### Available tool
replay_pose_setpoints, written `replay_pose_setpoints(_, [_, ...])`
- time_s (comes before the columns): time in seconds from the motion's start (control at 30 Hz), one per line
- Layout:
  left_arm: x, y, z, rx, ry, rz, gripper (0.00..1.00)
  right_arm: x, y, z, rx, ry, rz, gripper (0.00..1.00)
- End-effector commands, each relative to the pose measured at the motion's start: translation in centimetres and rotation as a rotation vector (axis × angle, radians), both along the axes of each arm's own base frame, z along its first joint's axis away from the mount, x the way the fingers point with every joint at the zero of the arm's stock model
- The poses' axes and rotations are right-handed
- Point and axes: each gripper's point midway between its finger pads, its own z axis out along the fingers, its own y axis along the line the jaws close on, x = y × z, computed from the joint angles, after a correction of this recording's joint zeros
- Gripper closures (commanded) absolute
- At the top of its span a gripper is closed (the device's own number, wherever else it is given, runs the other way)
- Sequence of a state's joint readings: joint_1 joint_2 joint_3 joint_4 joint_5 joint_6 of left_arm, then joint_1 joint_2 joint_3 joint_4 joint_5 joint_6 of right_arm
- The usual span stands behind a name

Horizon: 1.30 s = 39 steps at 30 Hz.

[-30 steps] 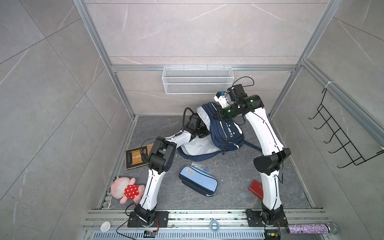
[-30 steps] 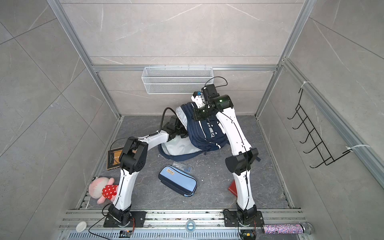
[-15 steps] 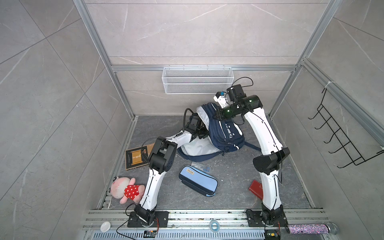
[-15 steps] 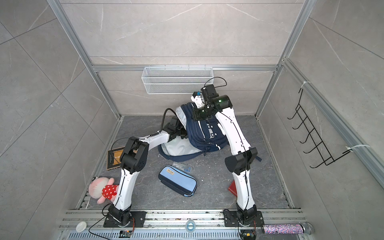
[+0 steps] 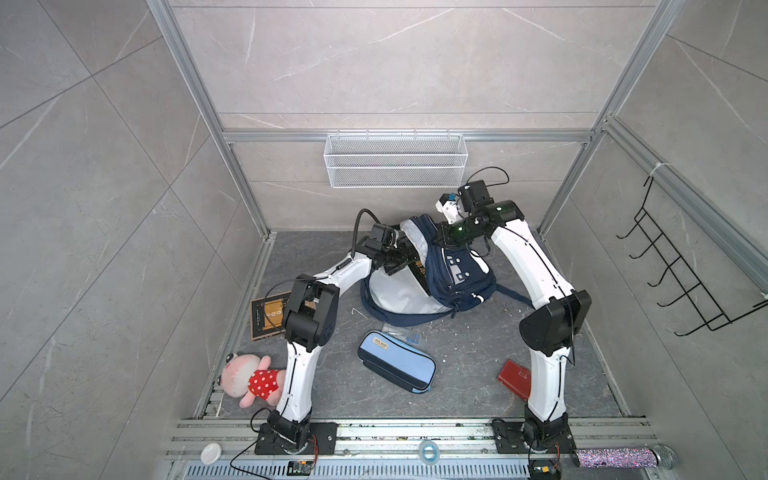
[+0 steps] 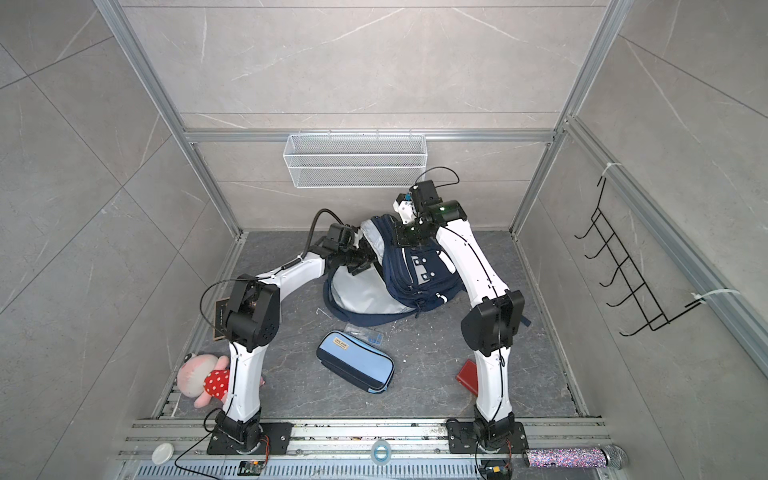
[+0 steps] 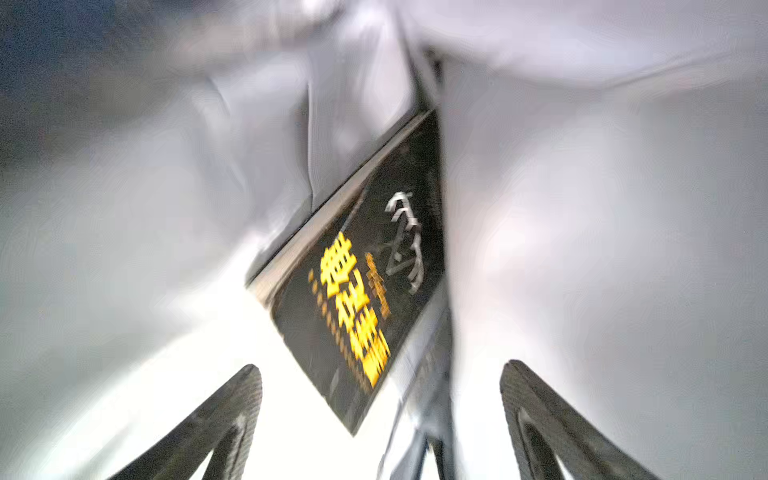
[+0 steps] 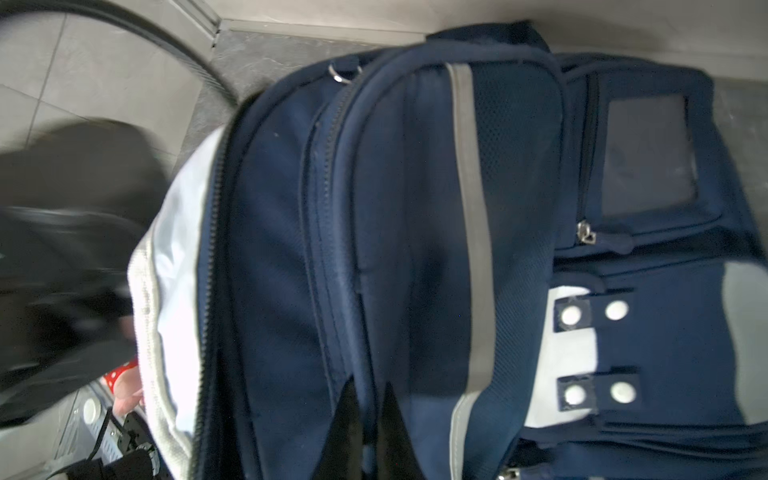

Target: Pack the student bag

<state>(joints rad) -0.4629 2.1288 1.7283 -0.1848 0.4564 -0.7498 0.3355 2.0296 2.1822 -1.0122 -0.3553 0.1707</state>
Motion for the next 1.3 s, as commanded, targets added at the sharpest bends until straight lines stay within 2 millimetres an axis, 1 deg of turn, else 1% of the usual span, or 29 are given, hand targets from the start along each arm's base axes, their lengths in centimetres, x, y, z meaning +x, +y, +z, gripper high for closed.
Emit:
replay_pose_setpoints(0.0, [-2.3, 1.8, 7.2, -0.038, -0.119, -0.055, 0.08, 2.1, -2.7, 4.6, 0.081, -0.164, -0.138, 1.00])
replay_pose_setpoints(0.1, [-4.2, 4.0, 8.7, -0.053, -0.122, -0.056, 0.04, 2.3, -4.3, 2.7, 0.069, -0.142, -0.184, 1.00])
replay_pose_setpoints(0.17, [-5.5, 6.1, 8.7, -0.025, -0.087, -0.054, 0.04, 2.4, -5.3, 1.4, 0.076, -0.118, -0.212, 1.00])
replay_pose_setpoints(0.27, [-7.4, 10.9, 7.3, 0.057, 0.012, -0.016, 0.04, 2.4, -6.1, -0.5, 0.064, -0.095, -0.229, 1.00])
replay_pose_setpoints(0.33, [-8.7, 14.7, 6.3, 0.095, 0.065, 0.035, 0.04, 2.3, -6.6, -2.1, 0.029, -0.074, -0.233, 1.00])
replay_pose_setpoints(0.37, [-9.4, 16.2, 5.7, 0.110, 0.085, 0.054, 0.04, 2.3, -6.8, -3.0, 0.013, -0.061, -0.242, 1.00])
replay_pose_setpoints(0.43, [-11.1, 18.3, 4.6, 0.198, 0.096, 0.068, 0.03, 2.5, -7.0, -4.6, -0.001, -0.036, -0.258, 1.00])
replay_pose_setpoints(0.5, [-12.8, 21.0, 3.3, 0.322, 0.127, 0.106, 0.03, 2.7, -7.2, -6.0, -0.017, -0.008, -0.271, 1.00])
replay_pose_setpoints(0.53, [-13.4, 22.3, 2.7, 0.349, 0.148, 0.137, 0.03, 2.7, -7.2, -6.4, -0.024, 0.002, -0.279, 1.00])
replay_pose_setpoints(0.63, [-13.9, 27.6, 1.9, 0.327, 0.201, 0.308, 0.03, 2.6, -7.4, -7.8, -0.034, 0.028, -0.295, 1.00])
replay_pose_setpoints(0.7, [-13.8, 30.6, 1.4, 0.326, 0.216, 0.381, 0.01, 2.4, -7.5, -8.9, -0.051, 0.048, -0.292, 1.00])
replay_pose_setpoints(0.73, [-13.9, 32.2, 0.6, 0.354, 0.245, 0.418, 0.01, 2.2, -7.6, -9.4, -0.063, 0.058, -0.291, 1.00])
replay_pose_setpoints(0.77, [-14.1, 33.4, -0.1, 0.374, 0.275, 0.440, 0.01, 2.0, -7.8, -10.0, -0.077, 0.071, -0.292, 1.00])
replay_pose_setpoints(0.83, [-14.2, 35.7, -1.9, 0.388, 0.337, 0.497, 0.01, 1.7, -7.9, -11.0, -0.091, 0.092, -0.287, 0.97])
replay_pose_setpoints(0.9, [-13.9, 37.2, -3.1, 0.378, 0.367, 0.544, 0.01, 1.4, -8.0, -12.0, -0.099, 0.111, -0.288, 0.88])
replay_pose_setpoints(0.97, [-13.4, 38.1, -4.0, 0.380, 0.374, 0.572, 0.01, 1.2, -8.0, -12.9, -0.099, 0.132, -0.294, 0.79])
replay_pose_setpoints(1.0, [-13.2, 38.2, -4.4, 0.380, 0.377, 0.571, 0.01, 1.2, -8.0, -13.0, -0.096, 0.135, -0.300, 0.76])
replay_pose_setpoints(1.03, [-12.7, 37.8, -4.9, 0.353, 0.376, 0.552, 0.01, 1.2, -8.0, -13.1, -0.093, 0.136, -0.307, 0.71])
replay_pose_setpoints(1.13, [-11.9, 36.6, -6.3, 0.291, 0.395, 0.503, 0.01, 1.2, -7.7, -12.2, -0.096, 0.112, -0.308, 0.56])
replay_pose_setpoints(1.27, [-11.8, 36.2, -8.5, 0.258, 0.433, 0.503, 0.01, 1.0, -7.6, -9.6, -0.134, 0.060, -0.285, 0.39])
